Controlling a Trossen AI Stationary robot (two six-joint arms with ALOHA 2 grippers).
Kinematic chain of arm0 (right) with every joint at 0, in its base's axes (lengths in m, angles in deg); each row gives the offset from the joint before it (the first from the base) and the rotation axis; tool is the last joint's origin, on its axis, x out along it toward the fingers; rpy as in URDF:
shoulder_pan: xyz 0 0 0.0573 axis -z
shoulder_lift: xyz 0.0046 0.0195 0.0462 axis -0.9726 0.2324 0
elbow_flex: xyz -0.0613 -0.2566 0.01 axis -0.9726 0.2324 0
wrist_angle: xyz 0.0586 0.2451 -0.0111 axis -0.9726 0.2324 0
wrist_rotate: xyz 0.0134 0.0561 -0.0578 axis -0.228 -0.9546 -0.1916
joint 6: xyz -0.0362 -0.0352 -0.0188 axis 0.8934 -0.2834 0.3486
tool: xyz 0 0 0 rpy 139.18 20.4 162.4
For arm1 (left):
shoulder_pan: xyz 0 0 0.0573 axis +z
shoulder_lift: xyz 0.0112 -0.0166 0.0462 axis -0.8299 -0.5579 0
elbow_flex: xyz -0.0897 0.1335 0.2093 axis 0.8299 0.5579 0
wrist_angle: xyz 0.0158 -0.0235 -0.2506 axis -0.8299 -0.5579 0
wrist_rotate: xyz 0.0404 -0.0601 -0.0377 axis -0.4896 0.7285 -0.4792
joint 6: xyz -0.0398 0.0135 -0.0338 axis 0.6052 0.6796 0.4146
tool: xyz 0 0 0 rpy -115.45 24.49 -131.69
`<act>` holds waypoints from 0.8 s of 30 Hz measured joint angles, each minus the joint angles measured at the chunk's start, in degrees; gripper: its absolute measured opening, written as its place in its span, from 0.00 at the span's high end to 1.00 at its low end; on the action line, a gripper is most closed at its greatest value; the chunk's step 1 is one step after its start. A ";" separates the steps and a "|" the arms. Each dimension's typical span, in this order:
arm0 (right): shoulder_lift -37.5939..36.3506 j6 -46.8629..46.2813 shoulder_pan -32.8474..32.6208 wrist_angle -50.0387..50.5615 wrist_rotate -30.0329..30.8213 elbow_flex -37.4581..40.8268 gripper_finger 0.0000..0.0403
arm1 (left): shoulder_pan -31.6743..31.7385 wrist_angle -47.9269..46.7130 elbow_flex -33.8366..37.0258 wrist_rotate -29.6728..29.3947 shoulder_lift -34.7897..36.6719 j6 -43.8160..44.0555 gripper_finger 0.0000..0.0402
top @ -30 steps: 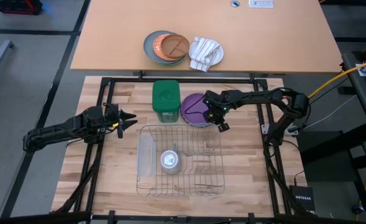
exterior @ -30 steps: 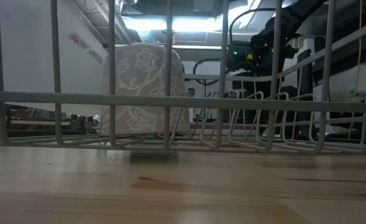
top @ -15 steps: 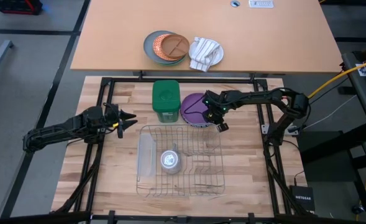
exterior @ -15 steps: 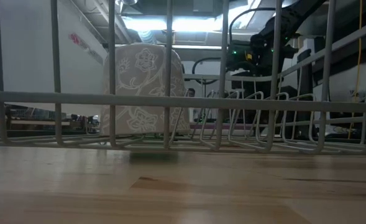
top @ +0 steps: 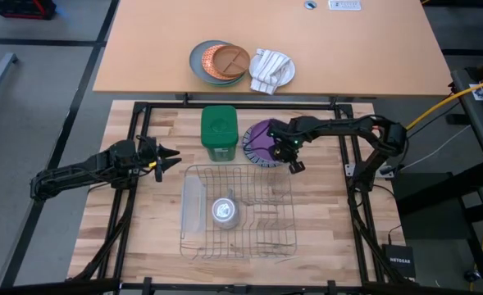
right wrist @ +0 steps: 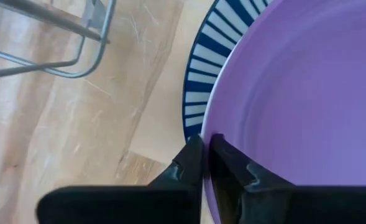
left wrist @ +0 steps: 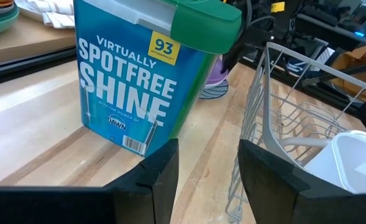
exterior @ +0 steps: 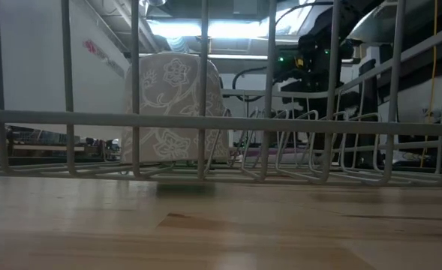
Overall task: Sort dishes
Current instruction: Put the purple plate into the dish rack
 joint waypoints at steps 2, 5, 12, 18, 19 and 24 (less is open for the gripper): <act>0.00 -0.01 0.00 1.71 -0.04 -1.32 0.94 | 0.00 0.02 0.00 0.00 0.00 0.36 0.61; 0.00 -0.01 0.00 3.96 -0.05 -3.06 0.97 | 0.00 0.02 0.00 0.00 0.00 0.37 0.61; 0.00 -0.04 0.00 5.23 -0.95 -4.37 0.96 | 0.00 0.00 0.00 -0.01 0.00 0.36 0.61; 0.00 -3.87 0.02 5.53 -2.19 -4.40 0.98 | 0.00 0.01 0.00 0.00 0.00 0.37 0.61; 0.00 -4.14 0.02 5.66 -2.12 -4.42 0.98 | 0.00 0.02 0.00 0.00 0.00 0.37 0.61; -0.02 -7.70 0.04 5.59 -3.08 -4.42 0.98 | -0.01 0.00 0.00 0.00 0.00 0.37 0.61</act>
